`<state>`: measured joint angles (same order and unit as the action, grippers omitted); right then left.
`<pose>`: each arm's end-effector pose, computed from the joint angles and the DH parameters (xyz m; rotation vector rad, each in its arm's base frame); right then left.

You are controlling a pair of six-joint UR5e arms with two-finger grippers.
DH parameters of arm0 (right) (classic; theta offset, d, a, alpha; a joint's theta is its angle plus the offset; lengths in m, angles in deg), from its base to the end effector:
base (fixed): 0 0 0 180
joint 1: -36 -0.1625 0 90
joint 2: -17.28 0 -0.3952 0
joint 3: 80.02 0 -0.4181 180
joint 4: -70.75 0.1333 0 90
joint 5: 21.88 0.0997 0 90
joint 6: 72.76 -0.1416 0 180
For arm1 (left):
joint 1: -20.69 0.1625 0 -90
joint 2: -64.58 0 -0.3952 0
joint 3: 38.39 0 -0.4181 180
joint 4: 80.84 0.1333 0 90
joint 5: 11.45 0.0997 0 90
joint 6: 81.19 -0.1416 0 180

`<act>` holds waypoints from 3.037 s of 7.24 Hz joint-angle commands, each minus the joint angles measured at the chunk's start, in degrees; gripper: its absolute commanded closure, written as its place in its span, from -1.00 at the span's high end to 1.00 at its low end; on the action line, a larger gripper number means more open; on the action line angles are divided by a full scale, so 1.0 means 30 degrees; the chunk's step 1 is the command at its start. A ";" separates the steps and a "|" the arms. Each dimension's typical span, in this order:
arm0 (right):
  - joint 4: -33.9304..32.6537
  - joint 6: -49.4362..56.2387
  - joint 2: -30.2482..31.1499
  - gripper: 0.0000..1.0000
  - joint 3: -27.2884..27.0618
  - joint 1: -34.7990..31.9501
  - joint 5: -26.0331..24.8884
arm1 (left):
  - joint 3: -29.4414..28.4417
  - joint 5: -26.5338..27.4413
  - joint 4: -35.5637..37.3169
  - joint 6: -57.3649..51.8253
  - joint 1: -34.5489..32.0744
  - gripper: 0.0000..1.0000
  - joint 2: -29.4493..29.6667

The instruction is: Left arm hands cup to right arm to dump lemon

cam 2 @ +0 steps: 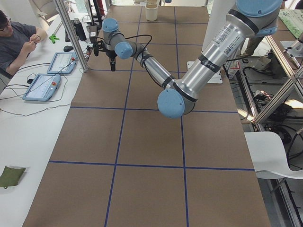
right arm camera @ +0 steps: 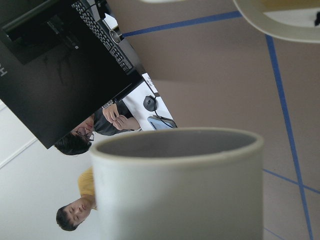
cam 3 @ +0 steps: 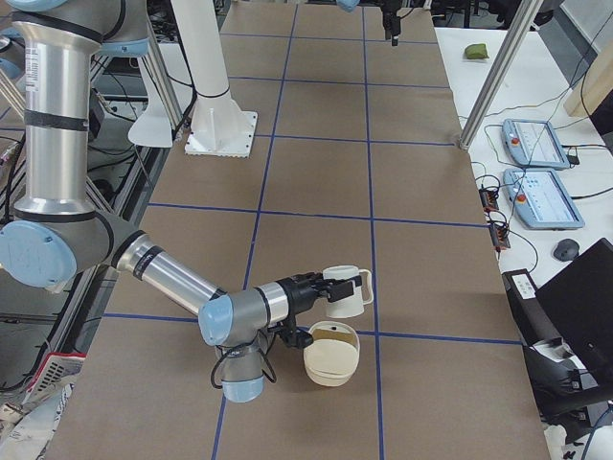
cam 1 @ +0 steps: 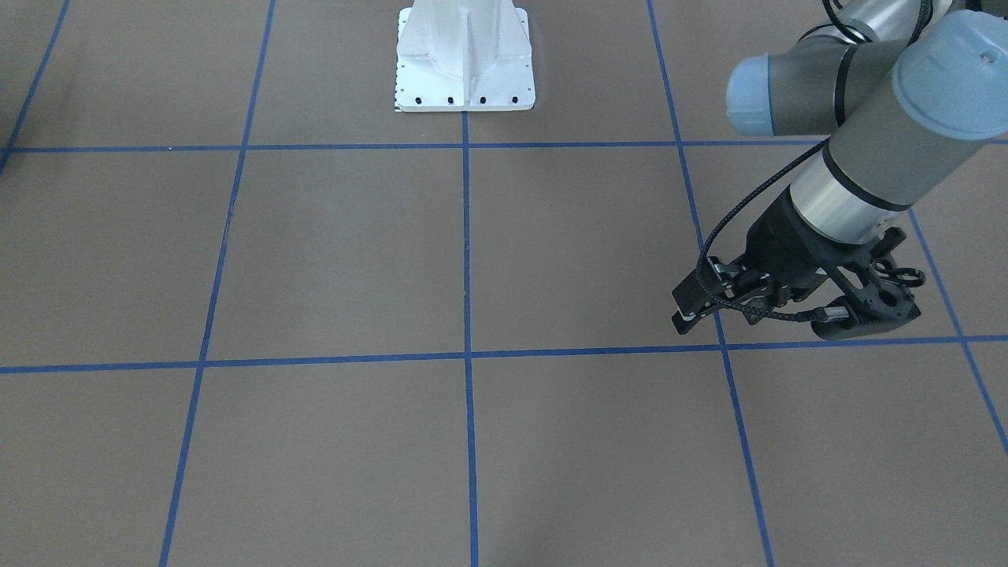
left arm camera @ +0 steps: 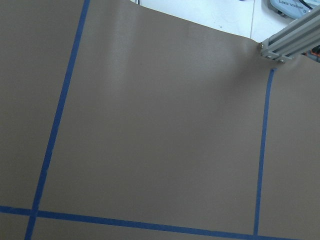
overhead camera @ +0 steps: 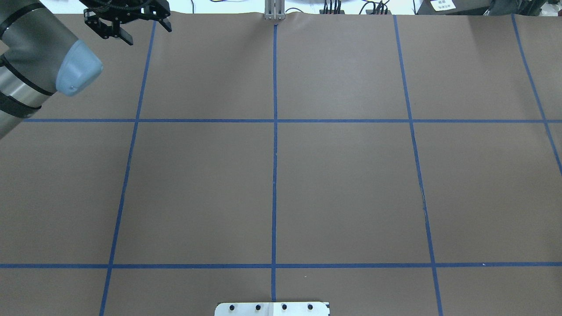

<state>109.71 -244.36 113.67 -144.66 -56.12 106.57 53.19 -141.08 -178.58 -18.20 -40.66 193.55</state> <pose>0.0603 -0.4071 0.6624 -0.4071 -1.9439 1.6346 0.3046 -0.6472 0.1961 0.0973 1.0313 -0.2538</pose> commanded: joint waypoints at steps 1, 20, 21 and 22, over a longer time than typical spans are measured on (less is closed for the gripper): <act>0.0600 0.3399 0.0036 -0.37 0.0012 0.0002 -0.0043 | -0.0027 0.0000 0.0000 0.0010 0.0029 1.00 -0.0011; -1.8893 4.5640 -0.7102 -0.39 -0.5613 1.0383 -1.0128 | 0.0940 -0.0175 0.0000 -0.1572 -0.0029 1.00 -0.1477; -2.0125 4.6153 -0.8504 -0.39 -0.5699 1.2461 -1.2325 | 0.0940 -0.0205 -0.0029 -0.1311 0.0058 1.00 -0.1476; -2.1616 4.6129 -1.0230 -0.39 -0.5700 1.4773 -1.5393 | 0.0940 -0.0234 -0.0029 -0.1192 0.0088 1.00 -0.1331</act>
<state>50.26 -107.46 88.86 -161.70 -20.10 70.77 56.00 -141.65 -178.64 -22.30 -40.56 189.23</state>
